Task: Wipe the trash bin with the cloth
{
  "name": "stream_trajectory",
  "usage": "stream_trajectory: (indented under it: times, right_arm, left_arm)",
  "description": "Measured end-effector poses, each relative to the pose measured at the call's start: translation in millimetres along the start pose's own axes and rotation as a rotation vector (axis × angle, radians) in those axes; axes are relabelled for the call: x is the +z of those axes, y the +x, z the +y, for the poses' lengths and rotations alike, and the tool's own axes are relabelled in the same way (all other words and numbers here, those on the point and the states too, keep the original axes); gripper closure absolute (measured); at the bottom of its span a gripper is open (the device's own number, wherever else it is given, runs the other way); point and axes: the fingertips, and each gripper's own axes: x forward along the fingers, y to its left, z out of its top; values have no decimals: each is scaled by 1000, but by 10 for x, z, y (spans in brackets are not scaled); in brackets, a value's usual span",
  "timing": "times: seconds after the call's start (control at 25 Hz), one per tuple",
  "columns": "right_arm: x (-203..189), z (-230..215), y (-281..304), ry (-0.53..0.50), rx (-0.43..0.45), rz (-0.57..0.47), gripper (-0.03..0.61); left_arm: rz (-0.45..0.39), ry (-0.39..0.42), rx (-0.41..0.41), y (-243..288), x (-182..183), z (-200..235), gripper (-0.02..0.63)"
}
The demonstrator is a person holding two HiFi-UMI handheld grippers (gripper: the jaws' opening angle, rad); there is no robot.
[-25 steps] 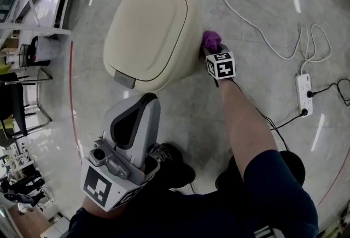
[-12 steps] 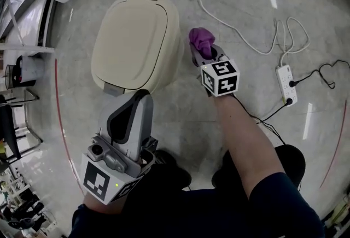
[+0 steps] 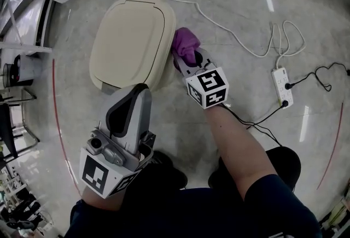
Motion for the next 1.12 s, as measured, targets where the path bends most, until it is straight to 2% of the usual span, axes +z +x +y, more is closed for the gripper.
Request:
stream_trajectory:
  times: [0.16,0.36,0.52,0.76,0.84,0.96,1.12]
  right_arm:
    - [-274,-86,118,14,-15,39,509]
    - [-934,-238,271,39,-38,157,509]
    - [-1484,-320,385,96,-52,256,509]
    - [-2205,-339,429,129,-35,427,509]
    - [-2252,-306,420,147,-27,445,509]
    - [-2122,-281,359,158,-21,433,509]
    - [-1587,-394,118,159,-70,331,509]
  left_arm:
    - [11,-6,22,-28,-22,64,615]
    - [17,1,49,-96,-23,137,615]
    - [30,13,72,-192,-85,223,615]
    - [45,22,96,-255,-136,323,615]
    - [46,23,85,-250,-144,309,615]
    - [27,9,74,-225,-115,298,615]
    - [16,27,40,-222,-112,307,615]
